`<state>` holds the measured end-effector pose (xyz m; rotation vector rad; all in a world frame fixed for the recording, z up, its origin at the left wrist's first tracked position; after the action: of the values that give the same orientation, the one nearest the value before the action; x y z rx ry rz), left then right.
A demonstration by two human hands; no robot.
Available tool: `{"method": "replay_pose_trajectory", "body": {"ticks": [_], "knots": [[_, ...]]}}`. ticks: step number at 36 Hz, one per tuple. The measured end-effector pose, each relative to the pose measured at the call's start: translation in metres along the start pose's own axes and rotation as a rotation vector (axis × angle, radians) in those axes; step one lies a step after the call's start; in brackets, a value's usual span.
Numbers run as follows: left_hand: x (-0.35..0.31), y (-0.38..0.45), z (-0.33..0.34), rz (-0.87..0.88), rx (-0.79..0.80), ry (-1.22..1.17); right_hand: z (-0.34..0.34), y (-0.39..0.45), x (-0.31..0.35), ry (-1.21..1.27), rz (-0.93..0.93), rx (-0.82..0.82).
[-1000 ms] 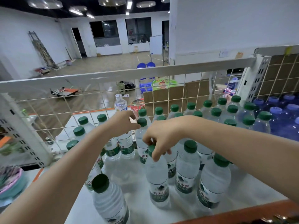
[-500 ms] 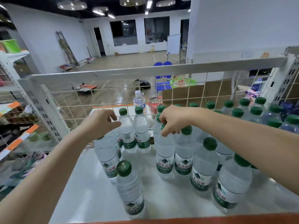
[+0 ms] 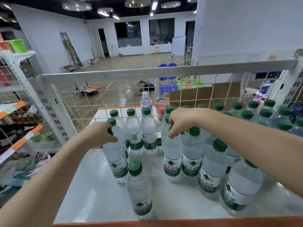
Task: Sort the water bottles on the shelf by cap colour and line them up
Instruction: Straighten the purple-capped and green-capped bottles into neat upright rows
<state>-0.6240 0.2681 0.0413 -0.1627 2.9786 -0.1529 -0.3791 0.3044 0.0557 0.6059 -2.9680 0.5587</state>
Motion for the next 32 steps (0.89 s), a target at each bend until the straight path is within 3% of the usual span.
{"method": "replay_pose_trajectory", "body": {"ticks": [4,8,13,18,25,32], "knots": [[-0.005,0.001,0.000,0.059,-0.022,0.006,-0.004,-0.002,0.002,-0.078,-0.011,-0.049],[-0.014,0.002,0.000,0.099,-0.032,-0.020,-0.017,-0.015,0.030,-0.085,-0.149,-0.237],[-0.028,0.004,0.000,0.139,-0.065,-0.046,0.001,-0.044,0.086,0.160,-0.336,-0.060],[-0.038,0.009,0.002,0.171,-0.089,-0.099,0.032,-0.057,0.115,0.127,-0.417,0.056],[-0.056,0.016,0.006,0.197,-0.097,-0.254,0.050,-0.051,0.129,0.100,-0.515,-0.027],[-0.085,0.028,-0.001,0.275,-0.114,-0.265,0.026,-0.042,0.103,0.089,-0.403,-0.126]]}}
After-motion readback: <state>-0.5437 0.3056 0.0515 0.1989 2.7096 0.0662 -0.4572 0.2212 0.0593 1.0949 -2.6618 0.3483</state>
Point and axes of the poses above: each hand's wrist, its own y-axis towards the middle knuckle, its own z-axis out of the palm, x = y × z, the point moved 8 cm from there along y, towards the middle knuckle, and after that the axes turned 3 degrees about z, right-handed, at the moved point
